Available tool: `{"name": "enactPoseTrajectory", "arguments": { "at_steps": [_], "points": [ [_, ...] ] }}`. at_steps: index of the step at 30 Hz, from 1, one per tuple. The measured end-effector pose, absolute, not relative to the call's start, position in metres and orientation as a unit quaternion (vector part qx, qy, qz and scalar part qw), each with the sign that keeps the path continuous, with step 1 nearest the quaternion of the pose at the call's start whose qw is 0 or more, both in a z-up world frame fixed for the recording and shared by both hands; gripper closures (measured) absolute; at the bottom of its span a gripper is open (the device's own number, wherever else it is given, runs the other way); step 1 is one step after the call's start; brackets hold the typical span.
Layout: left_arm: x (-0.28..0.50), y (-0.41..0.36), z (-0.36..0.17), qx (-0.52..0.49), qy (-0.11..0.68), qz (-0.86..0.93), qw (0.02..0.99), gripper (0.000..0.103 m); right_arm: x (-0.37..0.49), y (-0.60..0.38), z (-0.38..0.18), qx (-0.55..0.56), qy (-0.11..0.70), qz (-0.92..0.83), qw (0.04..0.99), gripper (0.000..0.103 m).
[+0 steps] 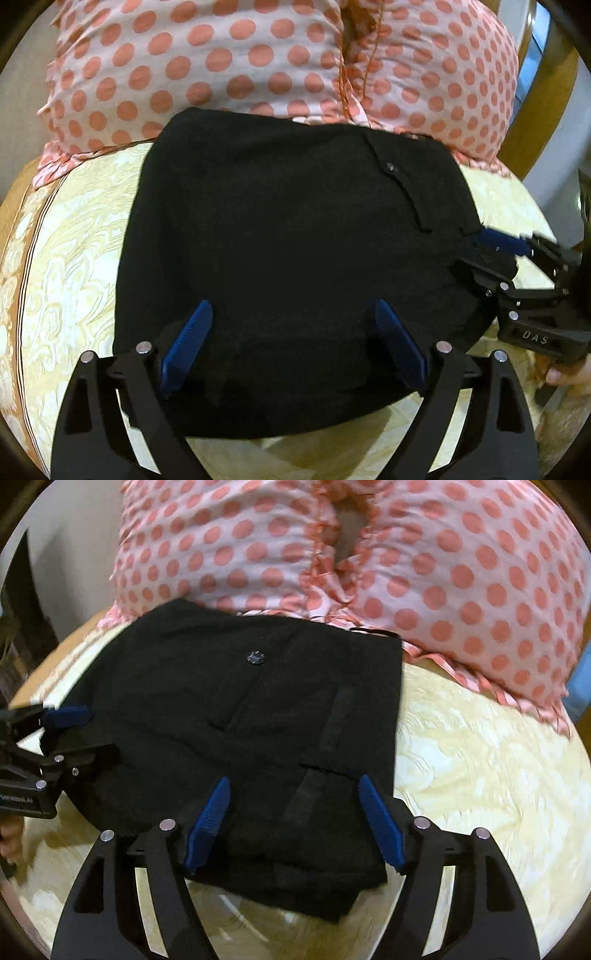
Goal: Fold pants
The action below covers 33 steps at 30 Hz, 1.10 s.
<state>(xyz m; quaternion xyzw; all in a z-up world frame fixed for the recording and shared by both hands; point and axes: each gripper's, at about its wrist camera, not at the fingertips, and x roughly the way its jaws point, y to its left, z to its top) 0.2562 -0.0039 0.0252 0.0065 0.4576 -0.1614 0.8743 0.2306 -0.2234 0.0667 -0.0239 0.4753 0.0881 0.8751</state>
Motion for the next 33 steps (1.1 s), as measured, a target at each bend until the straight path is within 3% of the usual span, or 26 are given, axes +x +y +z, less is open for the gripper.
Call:
{"name": "enactPoseTrajectory", "arguments": {
  "at_steps": [3,4,12,33],
  "points": [
    [0.232,0.006,0.038,0.003,0.435,-0.152,0.887,0.008,0.201,-0.227,0.085,-0.001,0.45,0.077,0.89,0.007],
    [0.219,0.01,0.044,0.013,0.423,-0.137,0.896,0.002,0.191,-0.228,0.09,0.004,0.442,0.073,0.894,0.007],
    [0.146,0.033,0.036,0.023,0.404,-0.081,0.911,0.002,0.127,-0.208,0.08,0.025,0.441,0.057,0.895,0.005],
    [0.123,0.035,0.003,0.042,0.413,-0.055,0.908,0.002,0.099,-0.178,0.062,0.003,0.462,0.039,0.886,0.001]
  ]
}}
